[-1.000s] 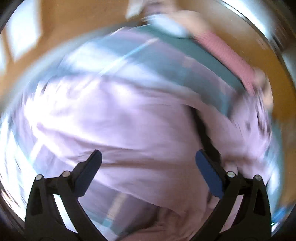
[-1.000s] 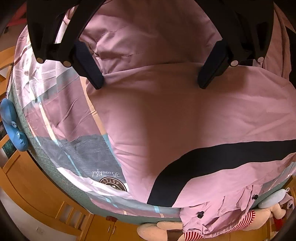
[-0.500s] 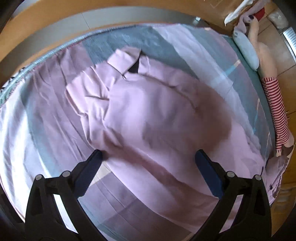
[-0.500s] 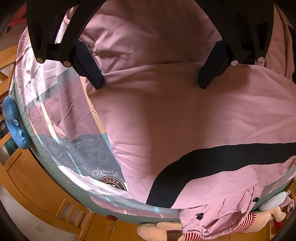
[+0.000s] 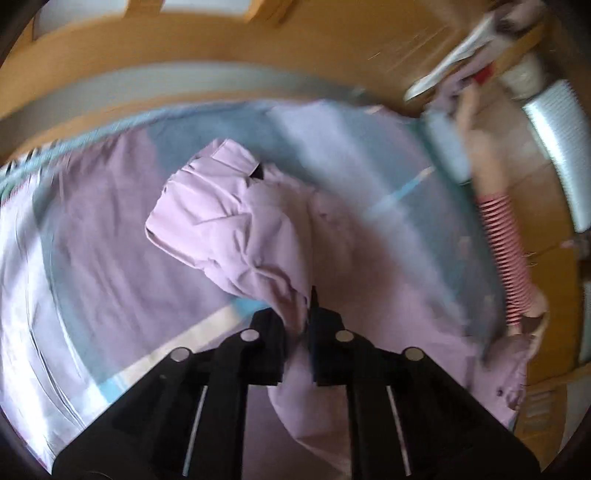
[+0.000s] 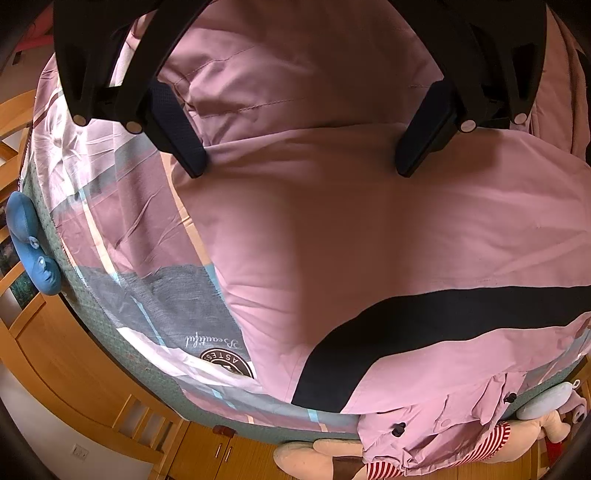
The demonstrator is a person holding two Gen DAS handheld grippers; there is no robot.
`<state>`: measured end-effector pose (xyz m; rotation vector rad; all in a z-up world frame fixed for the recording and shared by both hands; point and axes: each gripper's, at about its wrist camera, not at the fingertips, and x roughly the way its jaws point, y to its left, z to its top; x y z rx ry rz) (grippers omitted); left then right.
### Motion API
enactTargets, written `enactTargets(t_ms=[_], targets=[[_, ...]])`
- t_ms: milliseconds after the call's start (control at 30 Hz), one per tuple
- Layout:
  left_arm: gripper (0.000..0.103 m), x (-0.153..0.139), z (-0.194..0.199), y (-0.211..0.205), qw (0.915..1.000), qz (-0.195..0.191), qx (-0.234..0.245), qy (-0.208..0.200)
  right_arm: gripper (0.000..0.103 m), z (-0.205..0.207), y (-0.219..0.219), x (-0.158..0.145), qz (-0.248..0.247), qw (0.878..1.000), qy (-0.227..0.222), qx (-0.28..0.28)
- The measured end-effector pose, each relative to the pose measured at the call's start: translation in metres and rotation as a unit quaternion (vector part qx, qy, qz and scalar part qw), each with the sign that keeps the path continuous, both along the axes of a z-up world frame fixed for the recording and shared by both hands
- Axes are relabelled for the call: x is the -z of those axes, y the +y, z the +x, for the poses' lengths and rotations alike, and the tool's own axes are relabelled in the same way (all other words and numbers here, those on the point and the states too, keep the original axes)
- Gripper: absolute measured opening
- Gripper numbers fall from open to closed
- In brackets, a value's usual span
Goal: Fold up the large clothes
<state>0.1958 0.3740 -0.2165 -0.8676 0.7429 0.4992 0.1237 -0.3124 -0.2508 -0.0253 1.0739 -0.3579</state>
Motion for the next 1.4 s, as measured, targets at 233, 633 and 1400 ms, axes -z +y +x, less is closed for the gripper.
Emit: enactTargets(t_ms=[233, 633, 1400], targets=[[0.007, -0.078, -0.002, -0.1, 0.9797, 0.045, 0.134, -0.142, 0.102, 0.001, 0.0, 0.0, -0.003, 1.0, -0.001, 0.0], [0.009, -0.061, -0.03, -0.396, 0.8192, 0.16, 0.535, -0.129, 0.102, 0.0, -0.001, 0.0, 0.005, 1.0, -0.002, 0.004], [0.101, -0.077, 0.005, -0.268, 0.917, 0.203, 0.343, -0.021, 0.102, -0.02, -0.028, -0.046, 0.383, 0.912, -0.143, -0.02]])
